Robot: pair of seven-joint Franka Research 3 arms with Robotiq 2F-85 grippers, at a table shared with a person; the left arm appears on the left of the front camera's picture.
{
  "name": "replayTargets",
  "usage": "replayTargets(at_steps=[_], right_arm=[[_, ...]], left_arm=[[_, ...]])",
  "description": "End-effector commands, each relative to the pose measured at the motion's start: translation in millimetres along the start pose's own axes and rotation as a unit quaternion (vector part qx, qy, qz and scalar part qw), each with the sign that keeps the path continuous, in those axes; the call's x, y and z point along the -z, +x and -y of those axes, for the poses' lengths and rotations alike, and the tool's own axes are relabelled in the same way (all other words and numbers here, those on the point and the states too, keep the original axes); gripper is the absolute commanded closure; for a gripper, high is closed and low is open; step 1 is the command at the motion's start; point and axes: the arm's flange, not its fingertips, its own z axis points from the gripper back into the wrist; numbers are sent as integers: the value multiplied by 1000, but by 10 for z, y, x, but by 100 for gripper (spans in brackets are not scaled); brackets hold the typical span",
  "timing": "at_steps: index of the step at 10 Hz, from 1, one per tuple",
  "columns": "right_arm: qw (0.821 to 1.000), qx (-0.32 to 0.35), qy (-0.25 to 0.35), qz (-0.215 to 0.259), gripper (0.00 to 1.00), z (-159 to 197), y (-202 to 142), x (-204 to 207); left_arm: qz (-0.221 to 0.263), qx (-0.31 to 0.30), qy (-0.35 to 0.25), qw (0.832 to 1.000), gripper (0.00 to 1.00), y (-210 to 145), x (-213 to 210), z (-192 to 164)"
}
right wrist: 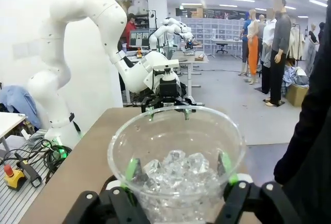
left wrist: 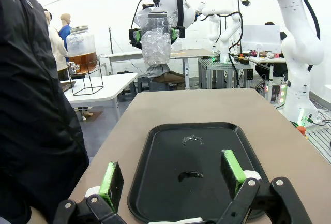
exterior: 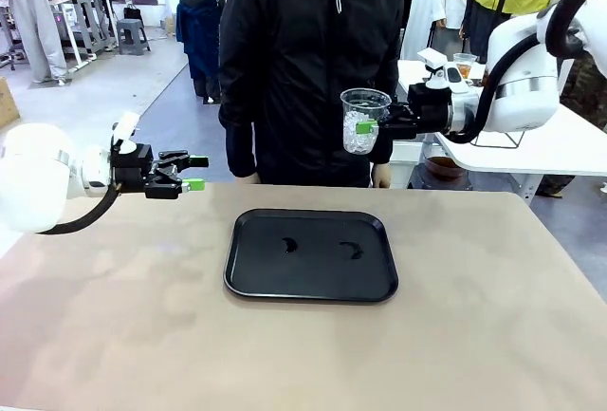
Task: Pour the drink into the iced cup.
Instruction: Pick up the iced cup indicated by the human and present it to them, then open the gripper to release the iced cup you were holding.
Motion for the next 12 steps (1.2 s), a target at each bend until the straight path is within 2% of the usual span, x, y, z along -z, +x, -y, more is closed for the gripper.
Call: replayTargets(at_steps=[1, 12], right_arm=[[1000, -8, 10, 7, 24, -26, 4, -12], [1000, -8, 10, 7, 24, -26, 4, -12]], left_arm=[[2, -2, 0, 1000, 0, 25, 8, -11], [2, -2, 0, 1000, 0, 25, 8, -11]])
